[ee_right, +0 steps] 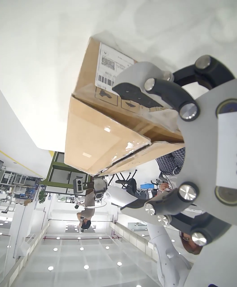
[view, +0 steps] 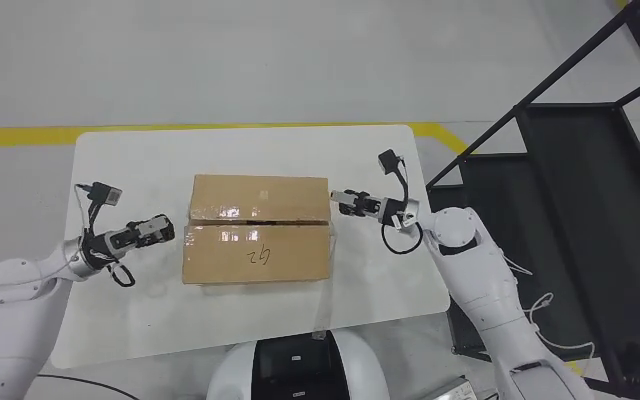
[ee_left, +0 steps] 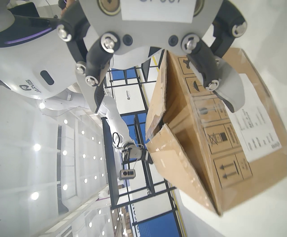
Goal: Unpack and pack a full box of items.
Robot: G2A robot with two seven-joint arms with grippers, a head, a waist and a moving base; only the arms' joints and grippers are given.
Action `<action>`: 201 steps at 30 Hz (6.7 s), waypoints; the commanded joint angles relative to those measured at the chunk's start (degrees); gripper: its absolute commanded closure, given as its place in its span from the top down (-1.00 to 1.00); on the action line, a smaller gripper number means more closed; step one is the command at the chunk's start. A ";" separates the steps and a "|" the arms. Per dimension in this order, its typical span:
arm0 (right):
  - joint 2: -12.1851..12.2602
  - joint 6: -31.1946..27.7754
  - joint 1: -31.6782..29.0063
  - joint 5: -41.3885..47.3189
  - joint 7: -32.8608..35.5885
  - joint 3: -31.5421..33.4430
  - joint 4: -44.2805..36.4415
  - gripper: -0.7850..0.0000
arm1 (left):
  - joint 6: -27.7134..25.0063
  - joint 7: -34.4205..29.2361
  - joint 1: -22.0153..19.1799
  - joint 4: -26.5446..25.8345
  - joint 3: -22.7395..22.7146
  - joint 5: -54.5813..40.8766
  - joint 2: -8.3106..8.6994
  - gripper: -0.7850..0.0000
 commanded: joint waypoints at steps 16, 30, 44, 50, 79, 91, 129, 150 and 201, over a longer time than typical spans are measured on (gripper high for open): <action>2.33 -12.20 -10.48 8.22 13.13 5.20 -12.48 1.00 | -7.35 7.39 2.75 -7.87 -1.46 -0.59 -0.68 1.00; 2.23 -10.33 -9.84 1.43 7.70 1.66 -10.53 1.00 | -6.80 15.69 3.20 -8.88 -0.20 7.50 -1.40 1.00; 1.91 -9.68 -7.33 -1.72 3.20 -4.84 -8.34 1.00 | -7.03 18.86 3.56 -9.56 -0.47 10.11 -1.81 1.00; 2.65 -12.31 -7.93 7.00 8.12 -3.12 -10.10 1.00 | -7.26 17.96 4.13 -10.10 -1.44 7.84 -1.75 1.00; 5.28 -9.92 -16.12 -15.43 7.73 -15.70 -18.09 1.00 | -0.55 0.59 4.61 -17.37 0.46 -7.31 -1.32 1.00; 5.05 -10.44 -14.76 -17.39 -0.87 -18.23 -11.71 1.00 | 6.78 -6.74 3.90 -14.80 3.41 -5.67 -0.66 1.00; 11.77 -15.41 -20.41 28.48 14.66 3.75 -12.53 1.00 | 8.09 -8.05 -18.12 8.62 13.22 -29.45 -7.51 1.00; 12.67 -16.82 -21.16 32.71 13.24 4.15 -6.83 1.00 | 14.04 -14.01 -23.09 16.65 13.92 -26.45 -11.61 1.00; 13.65 -19.41 -17.67 30.49 10.65 -1.94 -4.89 1.00 | 7.42 -7.37 -36.13 38.15 20.81 -20.88 -17.42 1.00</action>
